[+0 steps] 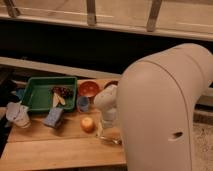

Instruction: Place fork in red bowl

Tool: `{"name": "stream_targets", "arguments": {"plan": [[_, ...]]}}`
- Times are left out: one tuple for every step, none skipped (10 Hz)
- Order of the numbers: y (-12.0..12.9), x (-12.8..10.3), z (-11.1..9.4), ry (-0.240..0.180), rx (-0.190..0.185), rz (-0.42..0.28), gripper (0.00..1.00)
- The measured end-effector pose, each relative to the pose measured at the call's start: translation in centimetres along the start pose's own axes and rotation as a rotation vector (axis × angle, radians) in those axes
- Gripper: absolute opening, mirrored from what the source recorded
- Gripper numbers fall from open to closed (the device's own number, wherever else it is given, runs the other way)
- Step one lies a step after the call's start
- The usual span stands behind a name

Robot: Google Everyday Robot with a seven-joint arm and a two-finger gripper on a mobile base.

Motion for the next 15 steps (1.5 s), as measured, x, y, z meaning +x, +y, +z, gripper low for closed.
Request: {"name": "stream_targets", "arguments": {"plan": [[0.3, 0.2, 0.4, 0.009, -0.003, -0.013, 0.79], [0.6, 0.4, 0.8, 0.018, -0.010, -0.024, 0.79], [0.9, 0.7, 1.4, 0.027, -0.017, -0.034, 0.79], [1.2, 0.8, 2.0, 0.039, -0.024, -0.040, 0.79], [1.3, 1.1, 2.8, 0.054, -0.032, -0.043, 0.79], [1.3, 1.3, 3.5, 0.068, -0.039, -0.041, 0.79], [1.2, 1.5, 4.5, 0.083, -0.048, -0.037, 0.79], [1.0, 1.7, 5.5, 0.101, -0.053, -0.029, 0.77], [1.0, 1.7, 6.1, 0.108, -0.056, -0.019, 0.70], [1.0, 1.7, 6.1, 0.108, -0.055, -0.021, 0.60], [0.9, 1.6, 5.8, 0.105, -0.054, -0.020, 0.50], [0.7, 1.6, 5.6, 0.104, -0.053, -0.020, 0.41], [0.9, 1.6, 5.3, 0.104, -0.054, -0.021, 0.28], [0.9, 1.5, 5.0, 0.103, -0.054, -0.022, 0.20], [0.7, 1.5, 4.7, 0.102, -0.054, -0.019, 0.10]]}}
